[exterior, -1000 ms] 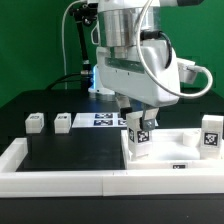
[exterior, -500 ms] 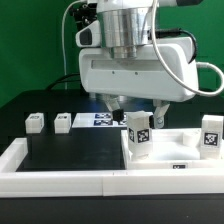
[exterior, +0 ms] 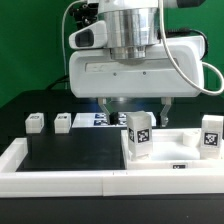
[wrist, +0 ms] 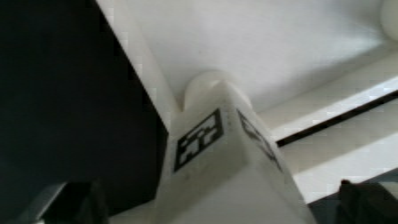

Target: Assemble square table

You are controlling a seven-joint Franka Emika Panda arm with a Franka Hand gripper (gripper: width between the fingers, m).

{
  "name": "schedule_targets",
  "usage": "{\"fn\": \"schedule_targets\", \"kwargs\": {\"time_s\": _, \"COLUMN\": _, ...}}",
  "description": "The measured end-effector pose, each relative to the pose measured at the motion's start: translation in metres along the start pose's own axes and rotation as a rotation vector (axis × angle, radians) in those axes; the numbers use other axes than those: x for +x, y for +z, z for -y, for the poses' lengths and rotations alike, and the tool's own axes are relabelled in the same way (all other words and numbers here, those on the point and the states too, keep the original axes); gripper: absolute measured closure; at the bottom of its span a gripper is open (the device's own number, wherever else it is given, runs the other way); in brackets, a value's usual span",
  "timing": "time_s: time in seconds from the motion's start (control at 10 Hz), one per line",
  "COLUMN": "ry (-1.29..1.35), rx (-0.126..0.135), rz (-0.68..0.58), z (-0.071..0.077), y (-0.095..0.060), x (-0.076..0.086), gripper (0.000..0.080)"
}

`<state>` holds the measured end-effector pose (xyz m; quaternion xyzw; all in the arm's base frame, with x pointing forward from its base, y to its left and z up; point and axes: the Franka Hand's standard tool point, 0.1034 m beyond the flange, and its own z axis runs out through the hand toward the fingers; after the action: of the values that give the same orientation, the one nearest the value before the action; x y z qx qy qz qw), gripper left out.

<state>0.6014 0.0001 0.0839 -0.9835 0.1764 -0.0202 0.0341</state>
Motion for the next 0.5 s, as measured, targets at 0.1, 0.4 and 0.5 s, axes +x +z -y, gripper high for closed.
{"fn": "schedule_targets", "kwargs": {"time_s": 0.1, "ry": -0.083, "rx": -0.001, "rz": 0.0, "z": -0.0001, "y": 0.0, "x": 0.0, "gripper": 0.015}}
{"fn": "schedule_targets", "kwargs": {"time_s": 0.4, "ry": -0.255, "rx": -0.002, "rz": 0.0, "z": -0.0007, "y": -0.0001, "x": 0.0003, "gripper": 0.015}}
{"fn": "schedule_targets", "kwargs": {"time_s": 0.5, "ry": -0.3, "rx": -0.002, "rz": 0.0, "z": -0.0008, "y": -0.0001, "x": 0.0003, "gripper": 0.015}}
